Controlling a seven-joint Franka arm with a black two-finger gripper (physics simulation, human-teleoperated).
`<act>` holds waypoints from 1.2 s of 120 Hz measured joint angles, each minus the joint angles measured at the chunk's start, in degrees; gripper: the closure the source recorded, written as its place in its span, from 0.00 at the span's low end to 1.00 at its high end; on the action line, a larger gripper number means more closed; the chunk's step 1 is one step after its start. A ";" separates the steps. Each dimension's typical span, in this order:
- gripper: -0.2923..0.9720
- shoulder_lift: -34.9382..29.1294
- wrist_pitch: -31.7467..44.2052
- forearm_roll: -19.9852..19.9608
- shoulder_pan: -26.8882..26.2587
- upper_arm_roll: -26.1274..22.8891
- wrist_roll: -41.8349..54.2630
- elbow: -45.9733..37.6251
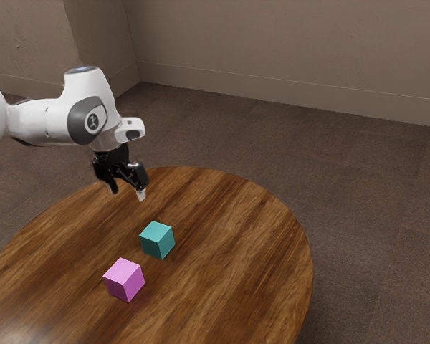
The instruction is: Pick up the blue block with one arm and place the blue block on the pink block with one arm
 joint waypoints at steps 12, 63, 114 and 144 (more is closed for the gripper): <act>0.23 1.68 2.97 -0.37 -1.08 -0.66 -0.12 -0.48; 0.23 4.94 6.95 -3.14 -2.36 -2.25 -0.45 -3.84; 0.23 8.69 9.14 -5.22 -2.35 -3.46 -0.61 -3.60; 0.23 12.42 10.25 -5.90 -2.20 -3.47 -0.63 -2.37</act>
